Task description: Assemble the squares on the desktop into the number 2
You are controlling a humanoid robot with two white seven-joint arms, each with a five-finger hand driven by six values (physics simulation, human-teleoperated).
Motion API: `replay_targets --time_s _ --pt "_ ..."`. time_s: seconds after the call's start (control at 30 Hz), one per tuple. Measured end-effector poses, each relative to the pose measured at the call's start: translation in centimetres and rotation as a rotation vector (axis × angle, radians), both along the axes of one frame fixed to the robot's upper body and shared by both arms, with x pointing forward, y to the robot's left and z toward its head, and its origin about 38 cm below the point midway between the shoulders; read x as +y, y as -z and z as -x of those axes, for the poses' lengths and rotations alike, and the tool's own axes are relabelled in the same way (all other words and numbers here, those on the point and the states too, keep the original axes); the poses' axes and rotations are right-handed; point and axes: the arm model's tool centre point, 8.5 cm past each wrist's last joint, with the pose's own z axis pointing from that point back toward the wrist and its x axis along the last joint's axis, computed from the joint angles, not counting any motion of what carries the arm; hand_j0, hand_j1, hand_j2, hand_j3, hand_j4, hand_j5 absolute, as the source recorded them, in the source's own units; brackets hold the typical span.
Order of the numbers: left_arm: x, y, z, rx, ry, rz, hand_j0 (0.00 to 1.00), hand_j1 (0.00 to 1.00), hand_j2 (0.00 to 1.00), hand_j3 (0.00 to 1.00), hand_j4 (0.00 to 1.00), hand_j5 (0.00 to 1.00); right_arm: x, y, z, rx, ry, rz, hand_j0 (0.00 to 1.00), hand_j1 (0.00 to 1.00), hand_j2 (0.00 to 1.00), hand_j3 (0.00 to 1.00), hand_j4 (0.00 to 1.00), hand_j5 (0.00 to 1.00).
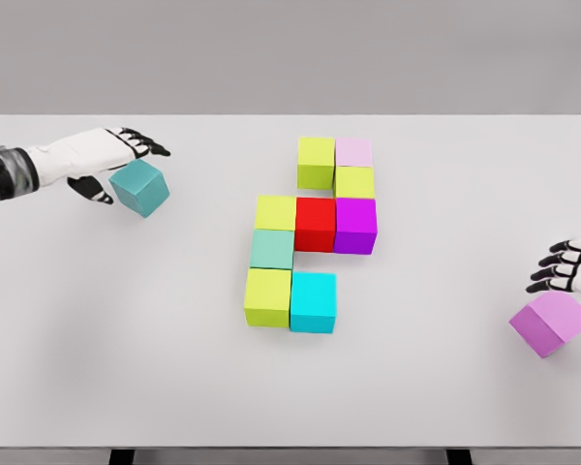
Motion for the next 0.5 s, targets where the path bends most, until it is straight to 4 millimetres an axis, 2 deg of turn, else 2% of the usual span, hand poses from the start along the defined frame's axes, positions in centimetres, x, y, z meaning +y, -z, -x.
replay_targets --time_s 0.5 --pt "-0.4 1.0 0.2 0.019 0.008 -0.006 1.00 1.00 1.00 1.00 1.00 1.00 2.8 2.3 -0.7 0.029 -0.075 -0.029 1.00 1.00 1.00 1.00 1.00 1.00"
